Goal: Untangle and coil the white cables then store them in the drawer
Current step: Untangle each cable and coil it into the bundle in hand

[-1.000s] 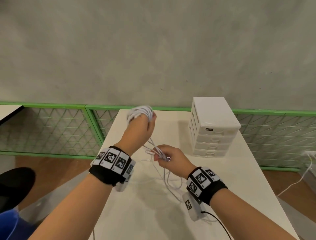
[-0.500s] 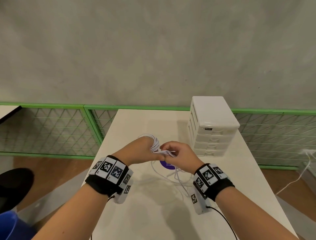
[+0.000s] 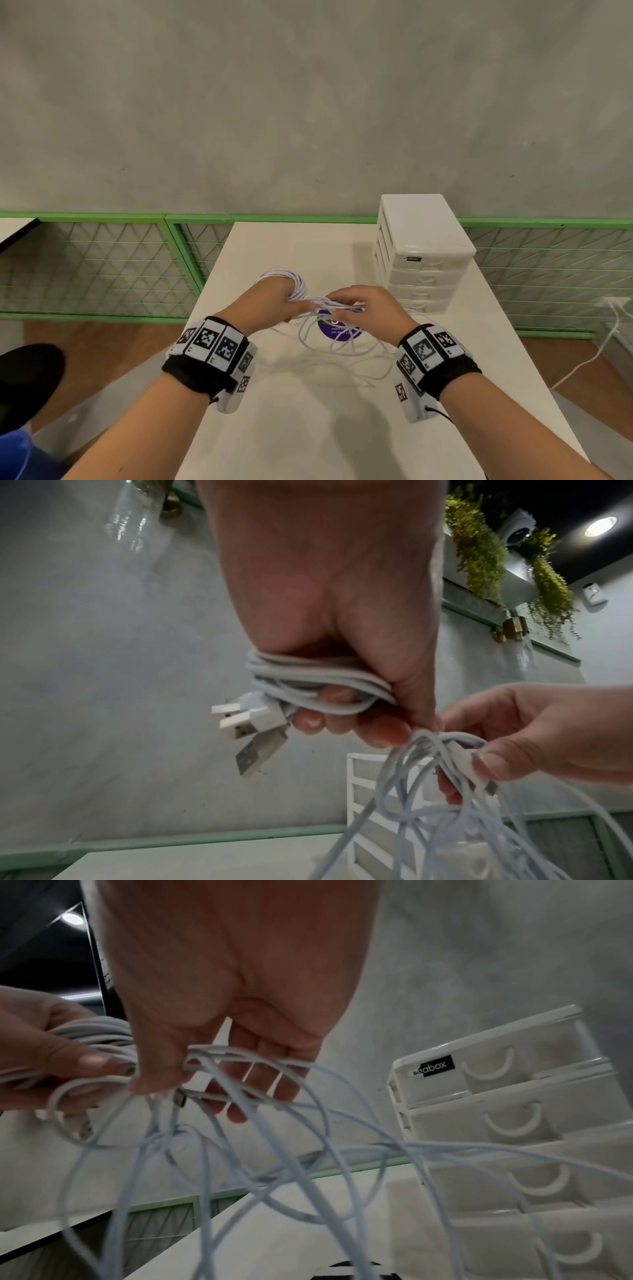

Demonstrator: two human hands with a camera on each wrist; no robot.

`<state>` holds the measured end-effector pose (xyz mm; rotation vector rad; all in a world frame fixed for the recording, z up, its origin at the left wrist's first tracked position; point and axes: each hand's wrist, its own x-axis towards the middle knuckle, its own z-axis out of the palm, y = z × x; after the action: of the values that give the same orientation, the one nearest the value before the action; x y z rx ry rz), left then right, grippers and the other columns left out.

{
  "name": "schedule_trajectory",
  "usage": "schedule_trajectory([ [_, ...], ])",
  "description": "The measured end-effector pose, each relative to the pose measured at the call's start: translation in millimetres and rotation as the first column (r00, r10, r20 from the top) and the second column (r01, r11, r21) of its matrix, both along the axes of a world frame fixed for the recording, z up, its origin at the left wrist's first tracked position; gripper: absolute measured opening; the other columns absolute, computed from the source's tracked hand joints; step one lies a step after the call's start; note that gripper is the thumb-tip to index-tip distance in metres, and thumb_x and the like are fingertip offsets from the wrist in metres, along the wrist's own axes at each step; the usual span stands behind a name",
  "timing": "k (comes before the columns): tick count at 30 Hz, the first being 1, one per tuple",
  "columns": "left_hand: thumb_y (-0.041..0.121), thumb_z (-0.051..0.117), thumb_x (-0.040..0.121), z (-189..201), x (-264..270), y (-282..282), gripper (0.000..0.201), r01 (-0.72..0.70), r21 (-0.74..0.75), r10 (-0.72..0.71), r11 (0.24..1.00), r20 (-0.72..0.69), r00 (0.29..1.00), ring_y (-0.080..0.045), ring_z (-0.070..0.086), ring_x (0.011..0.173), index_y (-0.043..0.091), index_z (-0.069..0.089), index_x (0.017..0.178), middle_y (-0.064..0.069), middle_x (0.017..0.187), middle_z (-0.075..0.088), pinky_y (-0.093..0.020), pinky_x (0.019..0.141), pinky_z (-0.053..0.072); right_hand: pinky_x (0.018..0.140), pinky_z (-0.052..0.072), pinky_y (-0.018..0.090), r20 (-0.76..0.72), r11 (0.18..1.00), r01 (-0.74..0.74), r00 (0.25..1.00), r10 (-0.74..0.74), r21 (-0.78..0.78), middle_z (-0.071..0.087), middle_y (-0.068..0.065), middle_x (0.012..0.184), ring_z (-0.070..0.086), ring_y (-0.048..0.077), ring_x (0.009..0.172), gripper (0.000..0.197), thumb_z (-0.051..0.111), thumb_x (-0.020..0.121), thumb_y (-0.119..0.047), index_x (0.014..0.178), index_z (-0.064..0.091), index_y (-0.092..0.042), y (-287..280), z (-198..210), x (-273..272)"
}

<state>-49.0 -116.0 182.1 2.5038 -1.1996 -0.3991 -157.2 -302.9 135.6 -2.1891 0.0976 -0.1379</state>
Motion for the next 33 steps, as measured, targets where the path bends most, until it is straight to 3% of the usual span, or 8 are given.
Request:
schedule_trajectory([
  [6,0.042,0.058,0.089,5.9,6.7,9.2,0.052,-0.067,-0.156,0.061,0.985,-0.044,0.997,-0.012,0.024,0.053,0.017,0.026,0.057,0.002,0.060,0.026,-0.023,0.052,0.025,0.084,0.031,0.002,0.139,0.977,0.195,0.974,-0.181,-0.090,0.050,-0.022,0.103,0.047,-0.009,0.098,0.032,0.076,0.074,-0.035,0.104,0.065,-0.033,-12.3,-10.2,-2.0],
  [10,0.041,0.056,0.091,3.5,7.0,10.4,0.051,-0.200,-0.216,0.163,0.956,-0.174,0.971,-0.011,0.043,0.043,0.014,0.048,0.049,0.000,0.049,0.050,-0.019,0.052,0.036,0.075,0.037,0.010,0.195,0.974,0.227,0.956,-0.219,-0.020,0.058,-0.013,0.091,0.054,-0.001,0.086,0.015,0.070,0.081,-0.024,0.093,0.064,-0.031,-10.4,-24.2,-4.9],
  [14,0.040,0.057,0.091,0.2,4.5,8.0,0.047,-0.253,-0.222,0.190,0.942,-0.268,0.944,-0.017,0.039,0.046,0.010,0.041,0.058,-0.005,0.051,0.044,-0.029,0.055,0.036,0.078,0.038,0.006,0.299,0.964,0.257,0.917,-0.264,0.065,0.059,-0.011,0.097,0.055,0.002,0.092,0.018,0.068,0.083,-0.029,0.101,0.063,-0.029,0.6,-20.0,-6.2],
  [18,0.036,0.062,0.089,-1.4,-1.8,1.9,0.044,-0.277,-0.272,0.178,0.922,-0.337,0.925,-0.008,0.033,0.041,0.014,0.035,0.062,-0.001,0.052,0.037,-0.018,0.046,0.032,0.084,0.045,0.012,0.182,0.972,0.113,0.972,-0.151,0.206,0.065,-0.011,0.101,0.060,0.002,0.094,0.029,0.074,0.076,-0.033,0.103,0.063,-0.037,14.1,-6.9,-1.9],
  [22,0.034,0.059,0.091,-2.2,-4.8,1.0,0.040,-0.312,-0.326,0.167,0.892,-0.405,0.899,-0.004,0.036,0.039,0.000,0.052,0.071,-0.009,0.061,0.042,-0.013,0.042,0.032,0.081,0.051,0.021,0.231,0.979,0.060,0.967,-0.106,0.196,0.063,-0.009,0.095,0.063,0.007,0.087,0.027,0.074,0.077,-0.029,0.098,0.066,-0.044,22.6,-7.8,2.8],
  [25,0.030,0.060,0.091,-2.2,-5.0,2.4,0.040,-0.336,-0.348,0.179,0.875,-0.411,0.894,-0.001,0.039,0.039,-0.006,0.058,0.076,-0.007,0.060,0.043,-0.010,0.042,0.033,0.076,0.049,0.019,0.243,0.977,0.099,0.959,-0.144,0.188,0.063,-0.005,0.085,0.061,0.007,0.077,0.019,0.074,0.077,-0.028,0.092,0.071,-0.039,21.4,-10.1,2.9],
  [30,0.030,0.059,0.092,-2.6,-1.8,7.0,0.039,-0.376,-0.358,0.275,0.855,-0.301,0.913,-0.016,0.043,0.058,0.010,0.040,0.065,-0.010,0.065,0.042,-0.014,0.045,0.032,0.071,0.047,0.018,0.194,0.985,0.127,0.970,-0.149,0.119,0.068,-0.006,0.080,0.059,0.007,0.072,0.007,0.073,0.079,-0.019,0.084,0.074,-0.023,10.2,-25.3,-0.5],
  [33,0.030,0.059,0.092,-5.0,5.3,11.4,0.037,-0.431,-0.393,0.326,0.812,-0.306,0.894,-0.008,0.041,0.047,0.005,0.046,0.067,-0.010,0.062,0.044,-0.012,0.042,0.032,0.069,0.045,0.017,0.099,0.976,0.195,0.974,-0.205,0.097,0.068,-0.012,0.074,0.057,0.002,0.068,0.008,0.074,0.077,-0.013,0.079,0.075,-0.022,-4.2,-40.4,-5.0],
])
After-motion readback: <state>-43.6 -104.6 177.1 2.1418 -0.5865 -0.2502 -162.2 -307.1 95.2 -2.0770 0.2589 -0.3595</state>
